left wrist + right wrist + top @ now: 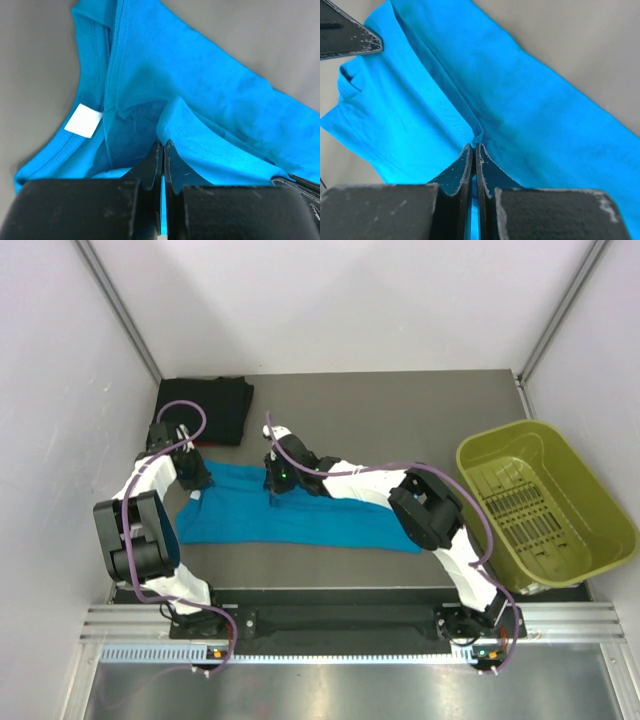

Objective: Fold and stack the t-shirts
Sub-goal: Fold the tshirt

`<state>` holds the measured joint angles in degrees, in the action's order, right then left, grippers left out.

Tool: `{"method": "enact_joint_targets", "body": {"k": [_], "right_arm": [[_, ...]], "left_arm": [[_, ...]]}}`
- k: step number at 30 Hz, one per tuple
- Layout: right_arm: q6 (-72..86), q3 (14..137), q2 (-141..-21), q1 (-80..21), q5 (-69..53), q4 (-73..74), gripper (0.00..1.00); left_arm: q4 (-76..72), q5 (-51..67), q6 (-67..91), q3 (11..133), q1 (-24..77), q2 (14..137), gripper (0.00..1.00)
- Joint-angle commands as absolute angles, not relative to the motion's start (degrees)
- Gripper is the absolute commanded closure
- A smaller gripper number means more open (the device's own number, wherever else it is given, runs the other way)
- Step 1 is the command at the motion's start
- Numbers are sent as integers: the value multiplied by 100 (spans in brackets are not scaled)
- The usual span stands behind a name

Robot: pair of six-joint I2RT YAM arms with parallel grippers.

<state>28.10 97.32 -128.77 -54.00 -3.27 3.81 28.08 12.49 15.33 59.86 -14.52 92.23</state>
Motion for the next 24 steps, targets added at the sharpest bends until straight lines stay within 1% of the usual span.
{"method": "enact_joint_targets", "body": {"k": [1, 5, 6, 7, 8, 9, 10, 12, 15, 17, 18, 20, 21, 22, 24], "right_arm": [[2813, 9782, -12647, -5291, -193, 53, 100], [2804, 9861, -12735, -5212, -185, 96, 100], [2795, 9896, -12779, -5195, -158, 114, 100], [2786, 9896, -12797, -5186, -158, 132, 100], [2786, 9905, -12814, -5186, -150, 141, 100], [2786, 9897, -12849, -5168, -141, 184, 100], [2786, 9896, -12867, -5177, -115, 193, 96], [2804, 9905, -12893, -5159, -79, 272, 95], [2812, 9879, -12876, -5142, -35, 334, 96], [2812, 9896, -12885, -5142, -26, 325, 96], [2804, 9914, -12911, -5124, -35, 360, 96], [2812, 9975, -12946, -5124, -35, 483, 93], [2821, 9967, -12938, -5107, -35, 509, 91], [2839, 9915, -12929, -5098, -35, 492, 81], [2865, 9862, -12876, -5089, -35, 483, 77]], "left_arm": [[2321, 1274, 1564, 6135, -1459, 9290, 100], [2154, 1388, 1600, 6205, -1459, 9439, 100], [2136, 1484, 1617, 6231, -1450, 9509, 98], [2110, 1511, 1617, 6231, -1441, 9545, 98], [2109, 1529, 1617, 6258, -1441, 9588, 94], [2109, 1512, 1626, 6284, -1415, 9650, 93], [2109, 1503, 1643, 6293, -1415, 9668, 92], [2171, 1433, 1635, 6389, -1424, 9703, 87], [2110, 1432, 1670, 6565, -1406, 9651, 90], [2074, 1511, 1740, 6662, -1398, 9676, 90], [2135, 1607, 1758, 6801, -1380, 9764, 87], [2197, 1670, 1749, 6890, -1354, 9843, 76], [2189, 1696, 1740, 6934, -1345, 9931, 74], [2206, 1714, 1723, 6978, -1336, 9975, 71], [2443, 1618, 1679, 7136, -1336, 10090, 66]]}}
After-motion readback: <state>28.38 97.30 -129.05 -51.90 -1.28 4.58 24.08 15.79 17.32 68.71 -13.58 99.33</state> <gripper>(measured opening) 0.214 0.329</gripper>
